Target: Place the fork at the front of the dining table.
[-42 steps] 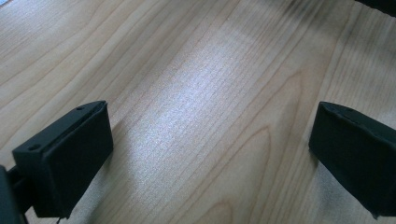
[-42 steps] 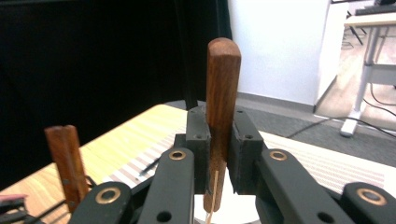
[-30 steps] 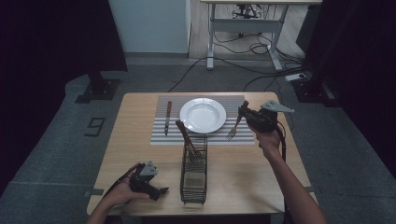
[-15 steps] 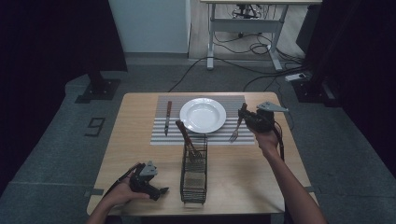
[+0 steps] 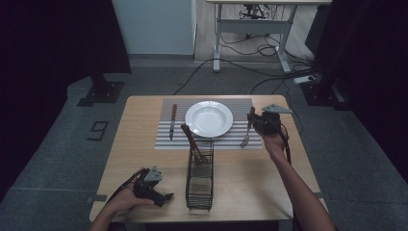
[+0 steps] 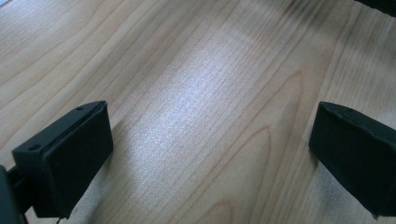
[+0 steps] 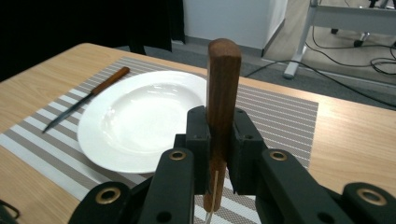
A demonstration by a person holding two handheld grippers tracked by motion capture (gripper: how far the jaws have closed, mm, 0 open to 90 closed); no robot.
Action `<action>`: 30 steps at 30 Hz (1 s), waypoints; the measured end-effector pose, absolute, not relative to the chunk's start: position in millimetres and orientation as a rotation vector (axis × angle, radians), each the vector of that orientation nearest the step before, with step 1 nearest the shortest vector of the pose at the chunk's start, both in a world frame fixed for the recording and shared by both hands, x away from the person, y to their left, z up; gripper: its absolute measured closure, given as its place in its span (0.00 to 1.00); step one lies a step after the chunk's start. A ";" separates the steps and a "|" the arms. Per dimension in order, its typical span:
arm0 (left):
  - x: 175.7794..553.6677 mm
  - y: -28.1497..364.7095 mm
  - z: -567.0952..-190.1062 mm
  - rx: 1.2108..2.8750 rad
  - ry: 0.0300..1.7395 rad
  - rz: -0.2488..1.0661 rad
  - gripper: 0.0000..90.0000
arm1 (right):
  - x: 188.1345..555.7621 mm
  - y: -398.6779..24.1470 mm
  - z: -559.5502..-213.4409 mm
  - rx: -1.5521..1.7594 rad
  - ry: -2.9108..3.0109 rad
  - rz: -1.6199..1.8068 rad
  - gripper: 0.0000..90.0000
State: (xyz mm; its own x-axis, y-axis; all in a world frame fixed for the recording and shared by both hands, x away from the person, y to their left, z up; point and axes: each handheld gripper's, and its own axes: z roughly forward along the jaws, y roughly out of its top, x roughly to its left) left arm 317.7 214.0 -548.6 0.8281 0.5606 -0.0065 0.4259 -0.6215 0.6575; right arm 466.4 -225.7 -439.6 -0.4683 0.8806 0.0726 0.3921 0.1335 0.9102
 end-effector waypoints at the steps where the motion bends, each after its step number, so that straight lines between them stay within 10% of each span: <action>1: 317.7 214.0 -548.6 2.333 0.719 0.261 0.00 | 467.7 -225.6 -440.2 1.221 1.927 1.298 0.89; 30: 318.4 214.3 -548.4 2.338 0.709 0.257 0.00 | 517.1 -204.2 -451.1 1.323 1.909 1.213 0.89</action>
State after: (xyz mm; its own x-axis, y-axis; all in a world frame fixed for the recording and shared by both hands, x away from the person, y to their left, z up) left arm 318.4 214.3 -548.4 0.8325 0.5539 -0.0059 0.4214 -0.6263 0.6559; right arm 517.1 -204.2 -451.1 -0.3911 0.9174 0.0737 0.4559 0.1236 0.8814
